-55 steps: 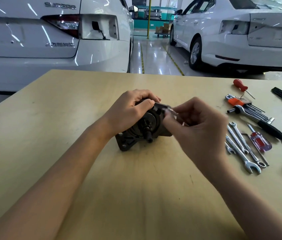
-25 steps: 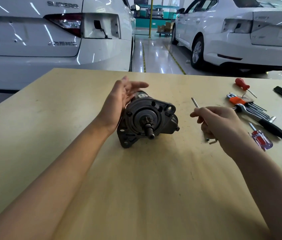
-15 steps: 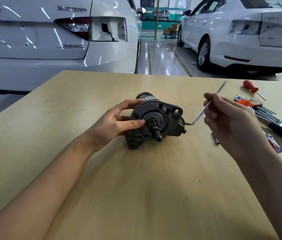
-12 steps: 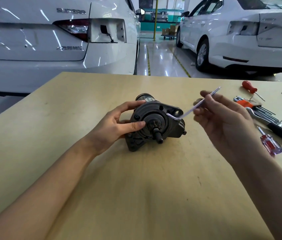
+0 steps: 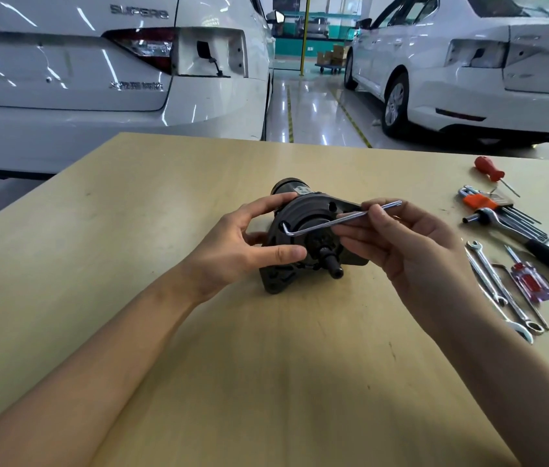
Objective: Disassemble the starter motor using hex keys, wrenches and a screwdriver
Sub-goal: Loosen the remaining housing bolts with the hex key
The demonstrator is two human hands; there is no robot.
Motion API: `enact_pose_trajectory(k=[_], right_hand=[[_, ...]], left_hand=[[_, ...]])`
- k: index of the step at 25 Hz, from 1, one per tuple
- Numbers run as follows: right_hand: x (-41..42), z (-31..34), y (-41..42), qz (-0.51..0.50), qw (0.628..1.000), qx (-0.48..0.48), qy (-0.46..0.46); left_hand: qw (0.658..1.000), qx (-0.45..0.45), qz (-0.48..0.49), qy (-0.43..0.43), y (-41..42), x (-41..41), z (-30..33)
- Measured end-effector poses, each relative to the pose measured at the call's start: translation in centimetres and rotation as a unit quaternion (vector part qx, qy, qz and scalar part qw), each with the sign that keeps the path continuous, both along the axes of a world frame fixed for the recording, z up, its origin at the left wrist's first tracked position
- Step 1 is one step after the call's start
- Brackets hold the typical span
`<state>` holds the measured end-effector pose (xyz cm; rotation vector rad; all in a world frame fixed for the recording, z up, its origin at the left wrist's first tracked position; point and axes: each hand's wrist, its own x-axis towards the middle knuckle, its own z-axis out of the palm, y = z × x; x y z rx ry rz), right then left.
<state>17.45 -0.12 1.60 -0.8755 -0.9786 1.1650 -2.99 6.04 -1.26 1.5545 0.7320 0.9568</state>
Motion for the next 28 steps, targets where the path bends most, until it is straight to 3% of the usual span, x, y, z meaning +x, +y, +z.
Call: enact_pose_trajectory(k=[7, 28], right_hand=[[-0.05, -0.19, -0.11, -0.04, 0.999, -0.007, -0.008], [0.05, -0.23, 0.1, -0.032, 0.998, -0.039, 0.021]], left_hand=[[1.0, -0.008, 0.017, -0.009, -0.13, 0.06, 0.27], [1.0, -0.012, 0.012, -0.002, -0.35, -0.13, 0.77]])
